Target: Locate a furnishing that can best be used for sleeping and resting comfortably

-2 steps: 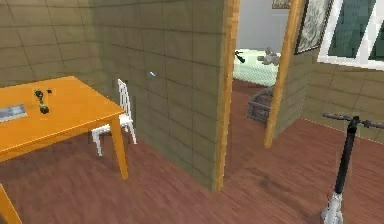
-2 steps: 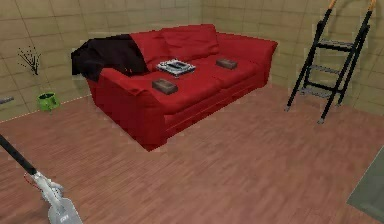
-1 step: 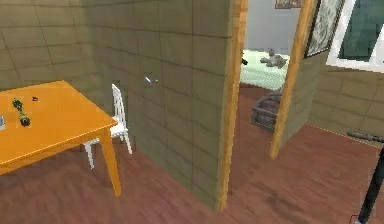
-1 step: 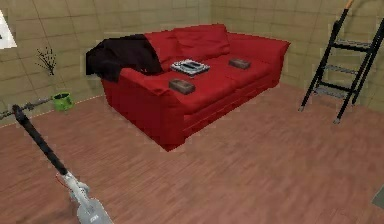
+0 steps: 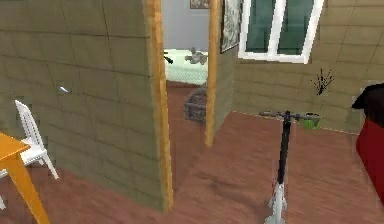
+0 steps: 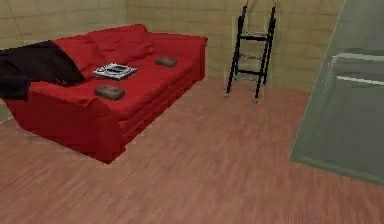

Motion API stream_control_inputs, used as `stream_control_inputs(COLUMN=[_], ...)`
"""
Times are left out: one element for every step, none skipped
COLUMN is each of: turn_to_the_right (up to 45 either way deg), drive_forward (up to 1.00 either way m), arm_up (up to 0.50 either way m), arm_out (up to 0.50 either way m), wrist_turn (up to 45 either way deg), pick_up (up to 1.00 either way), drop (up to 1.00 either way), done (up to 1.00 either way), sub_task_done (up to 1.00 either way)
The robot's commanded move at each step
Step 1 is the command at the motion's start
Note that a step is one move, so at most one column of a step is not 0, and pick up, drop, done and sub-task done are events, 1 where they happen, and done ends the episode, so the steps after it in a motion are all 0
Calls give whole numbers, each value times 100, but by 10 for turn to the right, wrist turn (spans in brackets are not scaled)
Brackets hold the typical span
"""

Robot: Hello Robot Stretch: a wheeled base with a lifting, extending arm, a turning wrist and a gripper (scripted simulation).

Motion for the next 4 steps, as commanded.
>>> stream_control_inputs(turn_to_the_right=[0,0,-120,0], drive_forward=[50,65,0,100], arm_up=[0,0,0,0], arm_out=[0,0,0,0], wrist_turn=[0,0,0,0], pick_up=[0,0,0,0], drop=[0,0,0,0], done=[0,0,0,0], sub_task_done=[0,0,0,0])
